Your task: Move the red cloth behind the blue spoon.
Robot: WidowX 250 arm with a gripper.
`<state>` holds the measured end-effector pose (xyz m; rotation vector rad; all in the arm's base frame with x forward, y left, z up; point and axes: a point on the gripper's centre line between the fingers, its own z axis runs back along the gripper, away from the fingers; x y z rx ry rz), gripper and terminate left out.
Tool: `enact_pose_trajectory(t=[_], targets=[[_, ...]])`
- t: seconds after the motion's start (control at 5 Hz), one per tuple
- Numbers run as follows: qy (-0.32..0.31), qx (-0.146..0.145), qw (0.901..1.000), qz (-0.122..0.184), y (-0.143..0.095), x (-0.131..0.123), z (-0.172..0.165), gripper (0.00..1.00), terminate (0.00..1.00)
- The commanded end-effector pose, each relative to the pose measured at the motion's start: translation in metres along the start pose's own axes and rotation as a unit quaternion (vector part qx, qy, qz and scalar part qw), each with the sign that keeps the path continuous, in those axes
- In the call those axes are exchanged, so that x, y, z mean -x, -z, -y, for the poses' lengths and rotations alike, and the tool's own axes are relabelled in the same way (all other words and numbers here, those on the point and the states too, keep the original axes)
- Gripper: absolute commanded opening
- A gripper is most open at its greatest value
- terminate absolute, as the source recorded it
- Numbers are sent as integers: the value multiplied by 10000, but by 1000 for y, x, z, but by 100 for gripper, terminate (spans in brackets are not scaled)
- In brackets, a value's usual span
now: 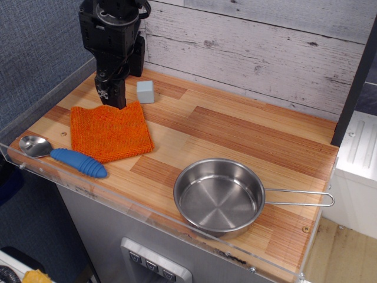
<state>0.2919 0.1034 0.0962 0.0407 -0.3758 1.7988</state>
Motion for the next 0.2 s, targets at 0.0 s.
enact_pose_trajectory(t=[0.0], targets=[[-43, 238, 9997, 11, -14, -2, 2, 100, 100]])
